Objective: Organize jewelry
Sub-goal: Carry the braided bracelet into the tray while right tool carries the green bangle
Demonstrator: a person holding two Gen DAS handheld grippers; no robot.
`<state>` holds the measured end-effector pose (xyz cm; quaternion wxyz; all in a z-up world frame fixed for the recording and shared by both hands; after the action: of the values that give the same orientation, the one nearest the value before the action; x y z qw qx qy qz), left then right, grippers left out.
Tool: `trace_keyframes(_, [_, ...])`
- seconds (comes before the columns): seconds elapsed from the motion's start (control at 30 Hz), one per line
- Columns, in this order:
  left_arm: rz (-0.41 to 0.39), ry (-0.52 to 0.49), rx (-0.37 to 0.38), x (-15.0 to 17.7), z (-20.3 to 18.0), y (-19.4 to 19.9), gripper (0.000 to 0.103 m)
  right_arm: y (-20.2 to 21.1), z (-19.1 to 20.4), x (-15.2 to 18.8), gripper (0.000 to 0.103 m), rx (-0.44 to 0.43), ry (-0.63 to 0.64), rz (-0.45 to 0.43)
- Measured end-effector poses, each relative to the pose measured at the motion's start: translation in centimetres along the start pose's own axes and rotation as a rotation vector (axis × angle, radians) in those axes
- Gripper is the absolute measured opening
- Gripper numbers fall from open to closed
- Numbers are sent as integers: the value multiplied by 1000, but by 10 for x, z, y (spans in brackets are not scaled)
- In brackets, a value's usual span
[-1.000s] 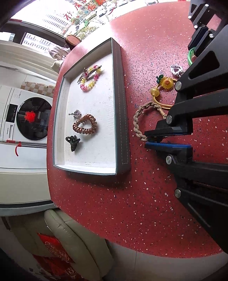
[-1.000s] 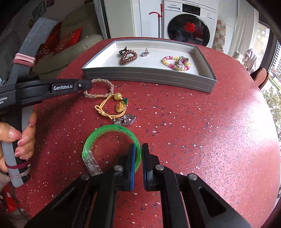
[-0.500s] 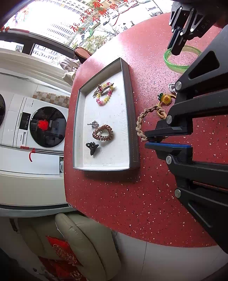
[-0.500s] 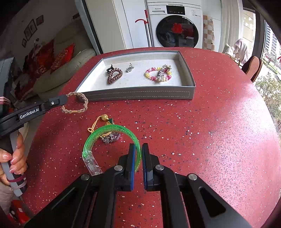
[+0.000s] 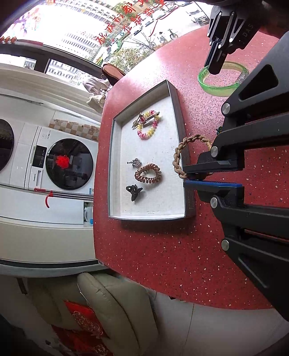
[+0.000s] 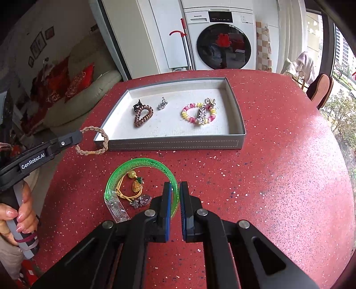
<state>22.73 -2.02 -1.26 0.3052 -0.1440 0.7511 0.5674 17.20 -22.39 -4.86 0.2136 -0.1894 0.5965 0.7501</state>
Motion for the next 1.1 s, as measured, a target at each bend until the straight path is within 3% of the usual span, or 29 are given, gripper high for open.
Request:
trace_keyframes(0.5, [17, 6, -2, -56, 7, -30, 25, -15, -36, -79, 8, 9, -65, -17])
trace_keyframes(0.87, [65, 45, -54, -99, 15, -87, 25, -59, -53, -135, 8, 81, -73, -3])
trace_keyframes(1.1, [111, 27, -107, -99, 15, -127, 25, -99, -59, -154, 8, 127, -81, 29])
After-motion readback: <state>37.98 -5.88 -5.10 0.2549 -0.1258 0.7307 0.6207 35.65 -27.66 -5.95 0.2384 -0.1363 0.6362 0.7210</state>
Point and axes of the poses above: each gripper's, at about its wrist camera, not at the fingertips, and y roughly against the way its jaws point, z to its left, x to its underside, the point moved 6 cm from there along -y, roughly the way its jaws point, and after that the axes turned 3 degrees about z, right-handed, at the moved point
